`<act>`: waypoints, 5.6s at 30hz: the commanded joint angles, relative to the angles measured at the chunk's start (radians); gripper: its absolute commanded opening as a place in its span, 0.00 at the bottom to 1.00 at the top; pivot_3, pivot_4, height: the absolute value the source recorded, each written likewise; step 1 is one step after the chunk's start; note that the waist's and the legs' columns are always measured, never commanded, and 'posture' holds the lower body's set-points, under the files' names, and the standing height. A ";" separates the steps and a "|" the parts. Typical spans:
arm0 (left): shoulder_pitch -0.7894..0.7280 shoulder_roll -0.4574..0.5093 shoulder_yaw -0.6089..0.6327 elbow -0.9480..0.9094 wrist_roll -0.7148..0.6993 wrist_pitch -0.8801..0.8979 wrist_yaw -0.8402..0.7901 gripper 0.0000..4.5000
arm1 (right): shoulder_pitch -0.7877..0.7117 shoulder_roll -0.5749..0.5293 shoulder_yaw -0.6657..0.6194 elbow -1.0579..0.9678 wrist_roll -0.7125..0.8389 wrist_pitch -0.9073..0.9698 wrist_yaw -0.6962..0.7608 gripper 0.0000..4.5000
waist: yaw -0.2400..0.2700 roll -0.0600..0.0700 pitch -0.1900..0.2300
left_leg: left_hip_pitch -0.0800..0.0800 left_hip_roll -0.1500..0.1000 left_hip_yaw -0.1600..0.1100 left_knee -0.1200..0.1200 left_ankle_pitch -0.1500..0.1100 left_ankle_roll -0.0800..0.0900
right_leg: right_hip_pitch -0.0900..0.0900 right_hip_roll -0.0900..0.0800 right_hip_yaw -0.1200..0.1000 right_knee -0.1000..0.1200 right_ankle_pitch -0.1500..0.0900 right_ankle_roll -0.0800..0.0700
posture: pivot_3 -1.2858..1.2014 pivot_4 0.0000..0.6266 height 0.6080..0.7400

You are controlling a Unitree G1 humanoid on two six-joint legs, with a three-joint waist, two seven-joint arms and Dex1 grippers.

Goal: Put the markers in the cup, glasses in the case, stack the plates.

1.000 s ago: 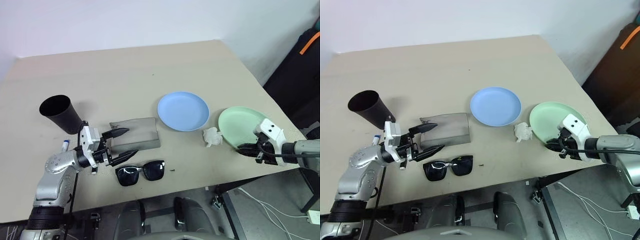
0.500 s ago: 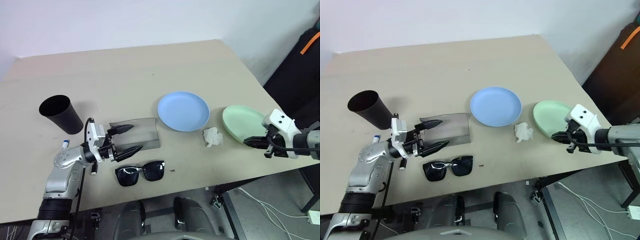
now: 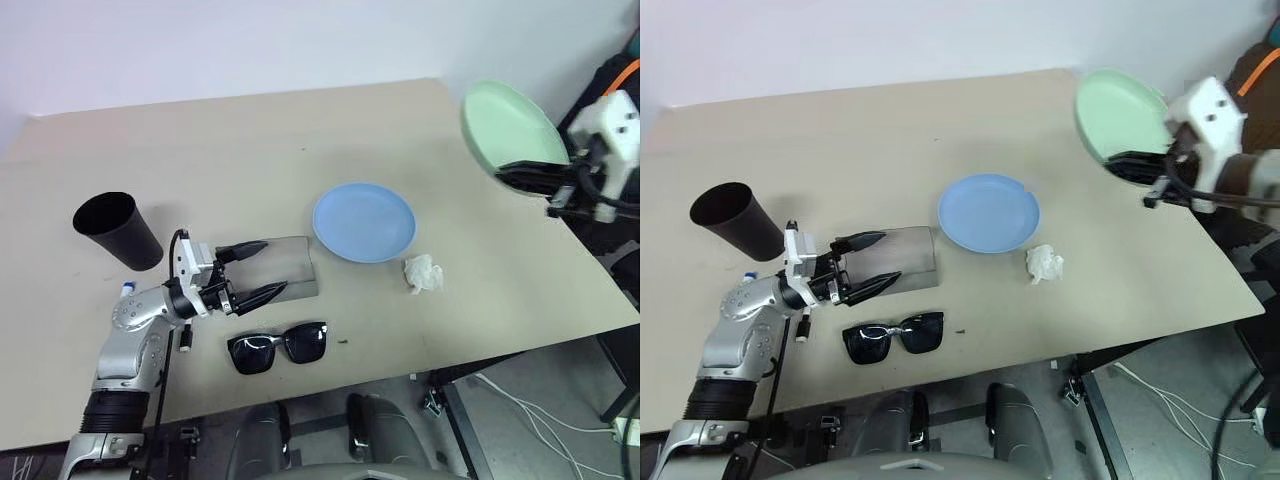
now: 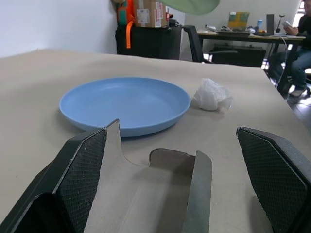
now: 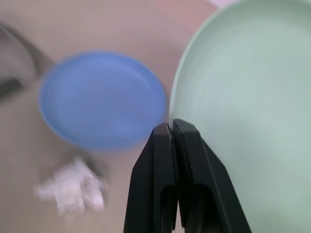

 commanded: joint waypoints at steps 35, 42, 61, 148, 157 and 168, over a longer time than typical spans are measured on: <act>0.052 0.146 0.093 -0.081 -0.046 0.073 0.023 1.00 | -0.132 0.321 0.505 0.163 -0.470 -0.331 0.139 0.11 | 0.005 0.001 0.001 | 0.000 0.000 0.001 0.001 0.000 0.000 | -0.002 -0.001 0.000 0.004 0.001 -0.002 | 0.52 0.24 0.96; 0.053 0.138 0.089 -0.075 -0.037 0.070 0.020 1.00 | -0.138 0.303 0.382 0.116 -0.368 -0.252 0.159 0.61 | 0.005 0.001 0.001 | 0.000 0.000 0.002 0.001 0.000 0.000 | -0.002 -0.001 0.000 0.004 0.001 -0.002 | 0.52 0.24 0.96; 0.032 0.144 0.083 -0.060 -0.033 0.080 0.009 1.00 | 0.138 0.198 0.146 0.078 -0.163 0.066 0.069 0.99 | 0.003 0.001 0.001 | 0.000 0.001 0.001 0.000 0.000 0.000 | -0.002 0.000 0.000 0.003 0.001 -0.002 | 0.52 0.24 0.96; 0.270 0.242 0.254 -0.234 -0.089 0.185 0.092 1.00 | -0.474 0.694 0.843 0.387 -0.192 0.148 0.504 0.99 | 0.001 0.002 0.002 | -0.010 0.002 0.004 -0.001 0.000 -0.001 | -0.015 -0.001 -0.001 0.006 0.005 -0.008 | 0.52 0.24 0.96; 0.273 0.233 0.227 -0.256 -0.082 0.190 0.106 1.00 | -0.490 0.754 0.905 0.408 -0.235 0.140 0.553 0.99 | 0.001 0.002 0.001 | -0.010 0.002 0.004 0.000 -0.001 -0.002 | -0.015 -0.001 -0.001 0.007 0.005 -0.008 | 0.52 0.24 0.96; 0.303 0.235 0.225 -0.282 -0.074 0.180 0.111 1.00 | -0.476 0.806 0.926 0.413 -0.256 0.149 0.553 0.99 | 0.001 0.002 0.001 | -0.010 0.002 0.004 0.001 -0.001 -0.003 | -0.015 -0.001 -0.001 0.008 0.005 -0.008 | 0.52 0.24 0.96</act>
